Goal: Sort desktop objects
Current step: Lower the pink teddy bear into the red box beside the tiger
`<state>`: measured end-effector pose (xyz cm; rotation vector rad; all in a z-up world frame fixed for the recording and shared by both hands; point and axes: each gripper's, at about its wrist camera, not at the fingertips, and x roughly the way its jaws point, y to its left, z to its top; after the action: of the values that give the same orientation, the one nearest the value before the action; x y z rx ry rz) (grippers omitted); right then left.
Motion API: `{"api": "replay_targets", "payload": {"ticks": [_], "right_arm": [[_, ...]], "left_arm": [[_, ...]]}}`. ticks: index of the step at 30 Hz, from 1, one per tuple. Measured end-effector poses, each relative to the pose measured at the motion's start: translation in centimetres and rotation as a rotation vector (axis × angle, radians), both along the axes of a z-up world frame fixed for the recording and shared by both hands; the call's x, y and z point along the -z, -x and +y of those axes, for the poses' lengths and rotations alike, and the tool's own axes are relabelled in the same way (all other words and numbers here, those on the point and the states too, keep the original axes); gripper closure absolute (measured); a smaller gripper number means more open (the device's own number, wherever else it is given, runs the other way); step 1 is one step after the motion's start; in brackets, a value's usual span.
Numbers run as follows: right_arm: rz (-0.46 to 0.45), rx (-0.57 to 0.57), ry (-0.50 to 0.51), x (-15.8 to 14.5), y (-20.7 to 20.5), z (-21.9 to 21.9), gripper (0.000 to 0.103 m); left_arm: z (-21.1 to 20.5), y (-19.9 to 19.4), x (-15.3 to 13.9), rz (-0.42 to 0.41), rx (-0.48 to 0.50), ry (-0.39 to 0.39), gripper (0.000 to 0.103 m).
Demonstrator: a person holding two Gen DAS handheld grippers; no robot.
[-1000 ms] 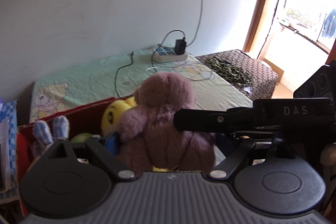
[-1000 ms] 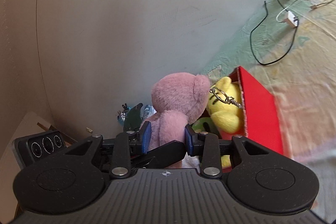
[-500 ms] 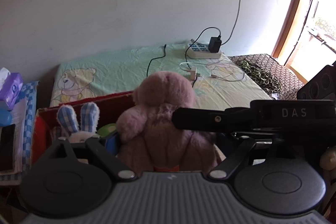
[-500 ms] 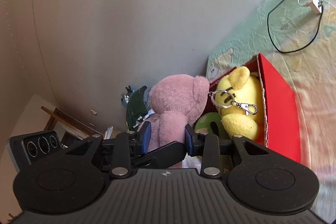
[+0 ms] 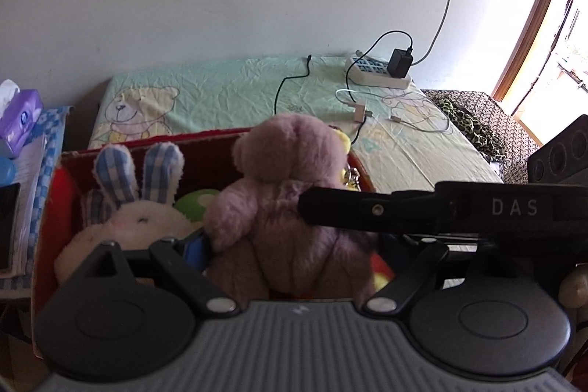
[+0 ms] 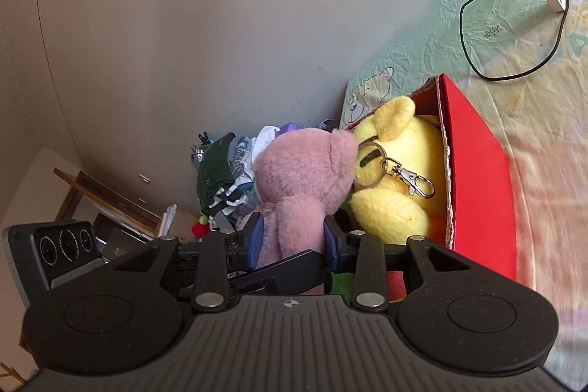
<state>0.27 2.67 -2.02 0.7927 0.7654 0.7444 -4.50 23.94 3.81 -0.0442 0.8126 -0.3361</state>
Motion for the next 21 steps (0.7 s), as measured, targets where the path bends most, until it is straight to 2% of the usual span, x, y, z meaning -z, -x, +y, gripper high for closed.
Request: {"api": "replay_targets", "payload": {"ticks": [21], "right_arm": [[-0.013,0.018,0.065,0.3,-1.5,0.6,0.064]], "left_arm": [[0.4,-1.3,1.3,-0.001,-0.011,0.026,0.009]]}}
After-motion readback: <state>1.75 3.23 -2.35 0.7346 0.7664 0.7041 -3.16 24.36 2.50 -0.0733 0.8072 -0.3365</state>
